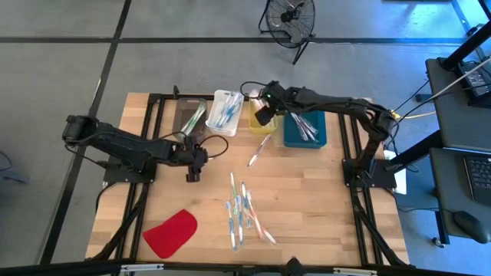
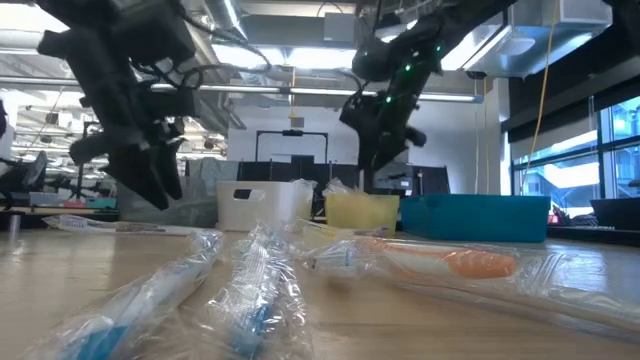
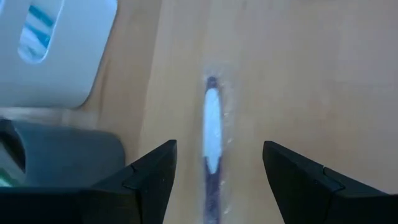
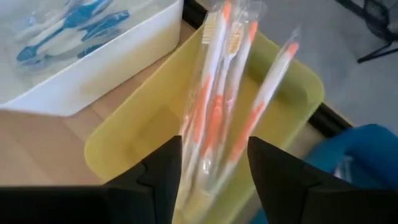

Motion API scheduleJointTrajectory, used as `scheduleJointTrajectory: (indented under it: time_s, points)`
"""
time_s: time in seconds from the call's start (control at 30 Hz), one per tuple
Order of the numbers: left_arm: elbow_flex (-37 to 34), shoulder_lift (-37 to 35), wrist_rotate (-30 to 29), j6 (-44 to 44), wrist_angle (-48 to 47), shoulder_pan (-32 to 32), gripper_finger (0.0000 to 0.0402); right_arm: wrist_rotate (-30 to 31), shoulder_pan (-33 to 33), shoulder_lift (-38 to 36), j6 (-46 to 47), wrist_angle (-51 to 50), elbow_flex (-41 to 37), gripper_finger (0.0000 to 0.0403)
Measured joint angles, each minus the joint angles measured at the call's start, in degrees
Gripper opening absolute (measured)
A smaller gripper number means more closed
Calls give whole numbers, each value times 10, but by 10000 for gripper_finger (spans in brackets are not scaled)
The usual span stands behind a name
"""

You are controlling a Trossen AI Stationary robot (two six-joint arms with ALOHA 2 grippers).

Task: Pick & Place Toothbrushes
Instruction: Put the violet toothbrush into the blue bin

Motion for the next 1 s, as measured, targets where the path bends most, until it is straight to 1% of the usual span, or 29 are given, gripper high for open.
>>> scheduleJointTrajectory:
  time_s: [0.13,0.3,0.37,0.57,0.7,0.83,1.0]
  points:
    - [0,37,10,1,-1,22,235,17,21,-23,-15,-40,0,186]
    - [0,79,15,0,-1,40,235,61,52,-39,-14,-89,0,178]
    - [2,88,19,-2,-1,47,235,73,64,-40,-9,-108,0,171]
    - [2,92,55,-7,-3,64,232,102,104,-41,12,-158,0,149]
    - [2,92,83,-2,-5,79,210,122,134,-41,25,-193,0,132]
    - [1,93,130,8,-5,103,177,123,165,-41,34,-228,0,116]
    - [1,93,154,9,-7,118,135,134,206,-41,61,-252,0,95]
